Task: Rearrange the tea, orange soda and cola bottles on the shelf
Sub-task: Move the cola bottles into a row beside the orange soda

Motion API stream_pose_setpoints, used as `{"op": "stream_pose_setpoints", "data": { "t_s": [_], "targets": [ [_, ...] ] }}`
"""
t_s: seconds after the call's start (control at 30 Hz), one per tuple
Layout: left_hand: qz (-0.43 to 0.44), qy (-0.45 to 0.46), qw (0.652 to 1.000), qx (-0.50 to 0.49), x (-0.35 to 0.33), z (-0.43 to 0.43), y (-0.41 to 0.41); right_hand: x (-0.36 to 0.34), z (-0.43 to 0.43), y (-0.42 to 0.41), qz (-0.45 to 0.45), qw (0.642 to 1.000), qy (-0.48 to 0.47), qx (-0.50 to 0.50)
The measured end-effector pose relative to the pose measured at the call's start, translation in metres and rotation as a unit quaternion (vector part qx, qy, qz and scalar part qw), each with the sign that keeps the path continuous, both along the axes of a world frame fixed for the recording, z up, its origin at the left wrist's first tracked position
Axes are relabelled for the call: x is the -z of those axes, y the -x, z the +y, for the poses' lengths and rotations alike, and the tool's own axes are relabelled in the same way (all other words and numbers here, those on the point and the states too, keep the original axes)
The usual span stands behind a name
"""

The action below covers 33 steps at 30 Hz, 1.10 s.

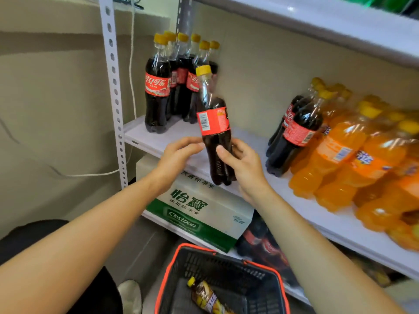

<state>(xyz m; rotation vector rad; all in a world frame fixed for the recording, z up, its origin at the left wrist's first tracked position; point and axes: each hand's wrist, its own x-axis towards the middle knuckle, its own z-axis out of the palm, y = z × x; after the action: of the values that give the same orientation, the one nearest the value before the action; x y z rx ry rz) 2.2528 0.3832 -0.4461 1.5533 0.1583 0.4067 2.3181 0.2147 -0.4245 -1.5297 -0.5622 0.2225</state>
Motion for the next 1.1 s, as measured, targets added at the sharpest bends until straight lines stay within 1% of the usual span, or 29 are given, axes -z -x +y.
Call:
{"op": "stream_pose_setpoints", "data": {
  "t_s": [0.1,0.13,0.2,0.27,0.37,0.5,0.57,0.67,0.8,0.87,0.93,1.0,1.1],
  "targets": [
    [-0.020,0.092,0.989,0.115,-0.011,-0.023,0.009,0.005,-0.028,0.026,0.033,0.999,-0.016,-0.028],
    [-0.029,0.106,0.984,0.143,-0.014,-0.029,0.012,0.008,-0.036,0.033,0.040,0.999,-0.014,-0.028],
    [-0.041,0.115,0.978,0.167,-0.017,-0.041,0.016,0.013,-0.052,0.044,0.050,0.998,-0.002,-0.024],
    [-0.042,0.118,0.979,0.162,-0.017,-0.055,0.020,0.019,-0.065,0.055,0.071,0.997,0.011,-0.030],
    [-0.023,0.114,0.985,0.124,-0.009,-0.074,0.027,0.027,-0.081,0.069,0.119,0.992,0.015,-0.028],
    [0.017,0.115,0.992,0.055,-0.008,-0.093,0.028,0.047,-0.104,0.082,0.146,0.988,0.006,0.039],
    [0.027,0.093,0.995,0.029,-0.008,-0.101,0.026,0.057,-0.114,0.088,0.152,0.986,-0.019,0.063],
    [0.037,0.096,0.994,0.046,-0.006,-0.110,0.024,0.064,-0.122,0.095,0.142,0.984,-0.056,0.097],
    [0.023,0.166,0.979,0.114,-0.004,-0.111,0.022,0.066,-0.136,0.095,0.183,0.963,-0.160,0.113],
    [0.008,0.188,0.971,0.149,-0.003,-0.113,0.020,0.063,-0.142,0.093,0.190,0.956,-0.191,0.114],
    [-0.012,0.213,0.966,0.144,0.000,-0.116,0.017,0.061,-0.144,0.089,0.195,0.951,-0.216,0.108],
    [-0.025,0.220,0.968,0.115,0.004,-0.118,0.014,0.059,-0.145,0.086,0.196,0.945,-0.242,0.101],
    [-0.029,0.176,0.981,0.081,0.009,-0.116,0.010,0.055,-0.150,0.082,0.193,0.942,-0.254,0.101]
  ]
}}
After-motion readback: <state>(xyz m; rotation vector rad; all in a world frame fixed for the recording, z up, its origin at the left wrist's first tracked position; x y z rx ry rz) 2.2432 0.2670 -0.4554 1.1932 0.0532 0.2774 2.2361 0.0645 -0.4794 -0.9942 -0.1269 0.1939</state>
